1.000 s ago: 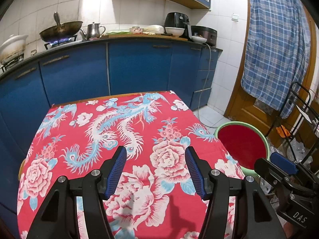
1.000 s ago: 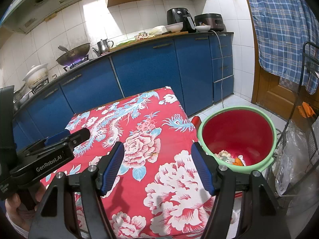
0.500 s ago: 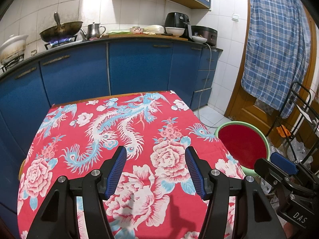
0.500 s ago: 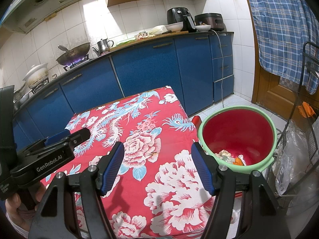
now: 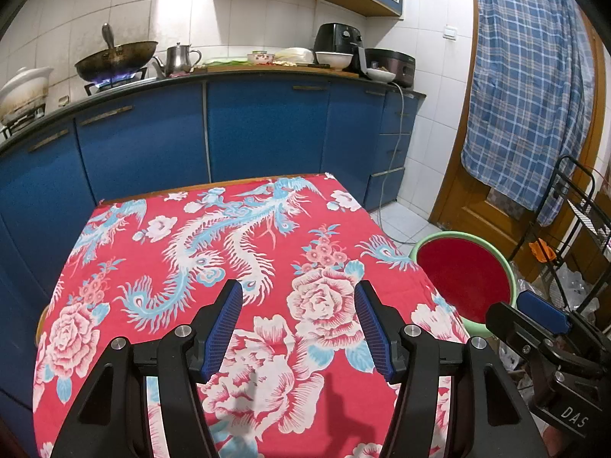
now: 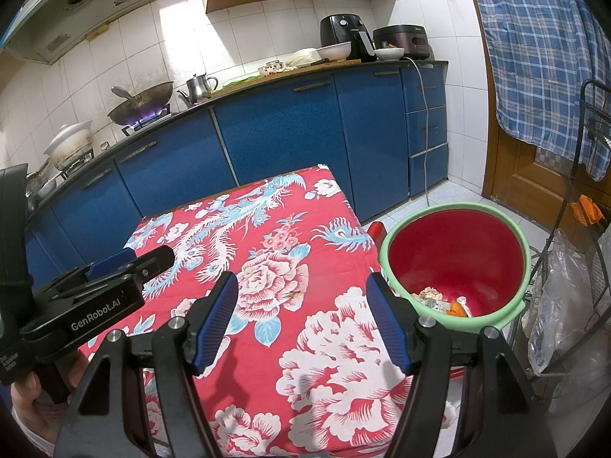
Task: Collect trash
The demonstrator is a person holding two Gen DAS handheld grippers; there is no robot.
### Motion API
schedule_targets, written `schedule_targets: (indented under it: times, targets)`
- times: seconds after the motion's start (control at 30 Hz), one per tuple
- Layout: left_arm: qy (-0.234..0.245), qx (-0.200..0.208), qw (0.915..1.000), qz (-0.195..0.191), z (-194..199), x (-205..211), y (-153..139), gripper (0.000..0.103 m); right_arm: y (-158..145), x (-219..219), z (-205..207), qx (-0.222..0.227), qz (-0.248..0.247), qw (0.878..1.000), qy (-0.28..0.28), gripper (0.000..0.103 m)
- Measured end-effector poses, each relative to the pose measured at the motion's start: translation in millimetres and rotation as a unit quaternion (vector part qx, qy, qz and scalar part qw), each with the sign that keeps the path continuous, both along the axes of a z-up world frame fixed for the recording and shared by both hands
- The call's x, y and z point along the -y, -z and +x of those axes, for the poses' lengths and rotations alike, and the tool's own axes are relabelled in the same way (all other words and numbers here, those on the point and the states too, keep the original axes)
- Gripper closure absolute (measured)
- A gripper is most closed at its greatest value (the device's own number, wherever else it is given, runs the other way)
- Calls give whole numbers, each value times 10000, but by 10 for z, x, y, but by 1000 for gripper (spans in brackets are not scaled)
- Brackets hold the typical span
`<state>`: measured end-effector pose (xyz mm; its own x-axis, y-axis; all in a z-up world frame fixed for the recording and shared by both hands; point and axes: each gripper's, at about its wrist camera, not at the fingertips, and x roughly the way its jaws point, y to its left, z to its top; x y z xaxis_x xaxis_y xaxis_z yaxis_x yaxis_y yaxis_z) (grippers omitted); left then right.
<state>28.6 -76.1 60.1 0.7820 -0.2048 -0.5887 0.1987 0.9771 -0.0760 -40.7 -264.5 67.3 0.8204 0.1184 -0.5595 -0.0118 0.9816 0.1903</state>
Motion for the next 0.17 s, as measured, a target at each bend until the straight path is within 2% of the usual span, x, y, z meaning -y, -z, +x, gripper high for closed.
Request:
schedule_targets:
  times: [0.17]
  targets:
    - [-11,-12,10000,12,-3,-2,8,40,-2,0,2,-5,1,10000,2,33]
